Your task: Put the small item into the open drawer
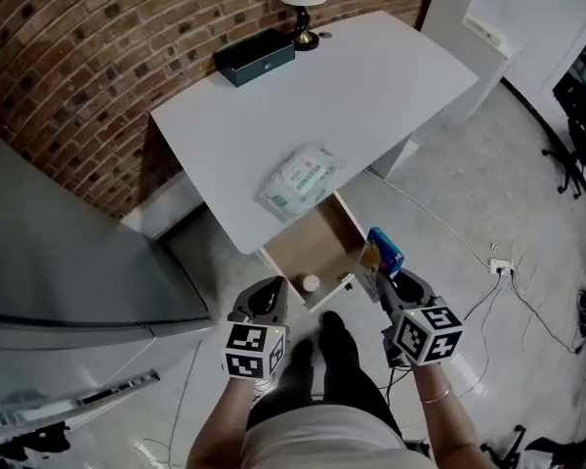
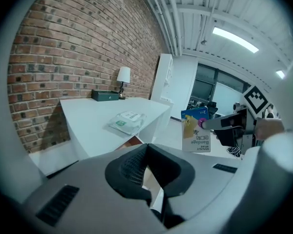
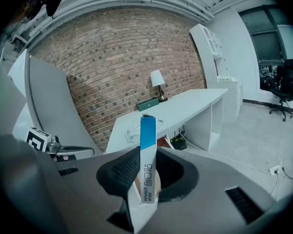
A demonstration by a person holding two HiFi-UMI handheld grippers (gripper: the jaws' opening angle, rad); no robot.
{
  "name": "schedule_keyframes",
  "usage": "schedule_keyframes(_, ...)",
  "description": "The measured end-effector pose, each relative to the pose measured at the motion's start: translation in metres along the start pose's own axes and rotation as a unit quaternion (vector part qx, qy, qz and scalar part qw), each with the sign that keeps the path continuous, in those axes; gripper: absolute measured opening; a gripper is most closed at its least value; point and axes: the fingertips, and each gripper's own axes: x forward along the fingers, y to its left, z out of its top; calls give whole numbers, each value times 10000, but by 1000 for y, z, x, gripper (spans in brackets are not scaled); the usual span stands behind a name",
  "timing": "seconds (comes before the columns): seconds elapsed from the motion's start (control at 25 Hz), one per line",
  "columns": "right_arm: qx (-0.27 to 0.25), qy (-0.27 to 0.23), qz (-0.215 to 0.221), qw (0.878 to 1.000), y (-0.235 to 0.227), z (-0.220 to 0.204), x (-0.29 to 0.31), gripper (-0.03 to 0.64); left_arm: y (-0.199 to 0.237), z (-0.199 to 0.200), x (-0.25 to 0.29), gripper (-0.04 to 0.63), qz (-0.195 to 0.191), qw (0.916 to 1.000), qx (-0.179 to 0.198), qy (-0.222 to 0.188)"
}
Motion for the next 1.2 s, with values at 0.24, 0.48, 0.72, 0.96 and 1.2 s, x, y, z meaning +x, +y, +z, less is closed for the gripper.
schedule_keyframes(0.24,-215,461,379,9980,-20,1,61,97,21,-3,21,21,510,9982,-323,31)
schedule_keyframes(0.48,-442,998,689,9916,-40,-10,114,97,34,-8,37,21,991,9927,-684,48)
schedule_keyframes(0.72,-788,1532,972,9802,-47,-29,163,97,51,-20,43,21,1471,9834,-1065,58)
schedule_keyframes(0.96,-1406,2012,1144,9626,-50,-62,207,97,63,-36,46,21,1780,9741,-1393,55)
schedule_keyframes(1.2,-1954,2422,1264,9419,-51,-99,241,97,70,-60,43,21,2072,9635,-1690,141)
